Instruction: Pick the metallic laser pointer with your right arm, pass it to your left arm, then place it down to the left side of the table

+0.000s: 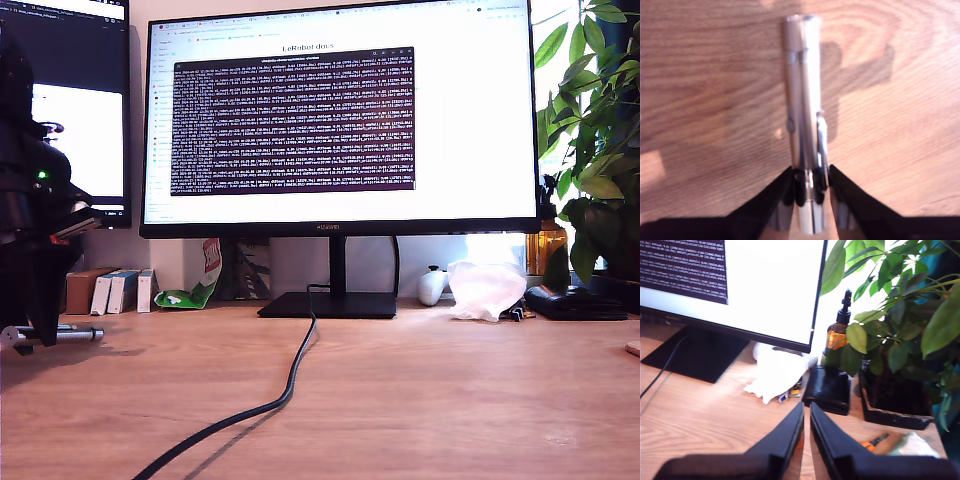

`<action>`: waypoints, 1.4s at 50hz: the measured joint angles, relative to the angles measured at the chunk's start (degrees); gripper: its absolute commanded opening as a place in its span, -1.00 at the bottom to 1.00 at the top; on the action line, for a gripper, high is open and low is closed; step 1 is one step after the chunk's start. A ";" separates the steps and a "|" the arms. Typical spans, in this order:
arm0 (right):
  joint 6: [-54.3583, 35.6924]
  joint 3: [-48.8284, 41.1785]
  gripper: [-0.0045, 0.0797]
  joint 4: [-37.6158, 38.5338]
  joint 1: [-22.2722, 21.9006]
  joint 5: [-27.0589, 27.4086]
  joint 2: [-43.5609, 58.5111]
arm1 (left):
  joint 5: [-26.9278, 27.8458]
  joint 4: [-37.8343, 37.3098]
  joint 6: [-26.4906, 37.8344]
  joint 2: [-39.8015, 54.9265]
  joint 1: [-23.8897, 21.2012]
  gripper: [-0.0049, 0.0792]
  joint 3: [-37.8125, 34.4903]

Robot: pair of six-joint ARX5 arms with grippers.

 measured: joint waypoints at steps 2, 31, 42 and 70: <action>0.00 0.00 -0.91 0.00 0.00 0.00 0.00 | 0.00 0.13 0.00 0.00 0.00 -0.42 0.00; 0.04 0.00 -0.91 0.26 0.02 -0.11 0.00 | 0.07 -4.98 0.00 0.00 0.28 -0.08 0.02; 0.04 0.00 -0.91 0.31 0.35 -0.13 0.00 | -1.79 -4.98 0.00 0.00 0.90 -0.57 0.02; 0.07 0.00 -0.91 -4.52 0.35 -0.13 0.00 | -8.09 0.90 -0.66 0.00 3.67 -0.93 0.02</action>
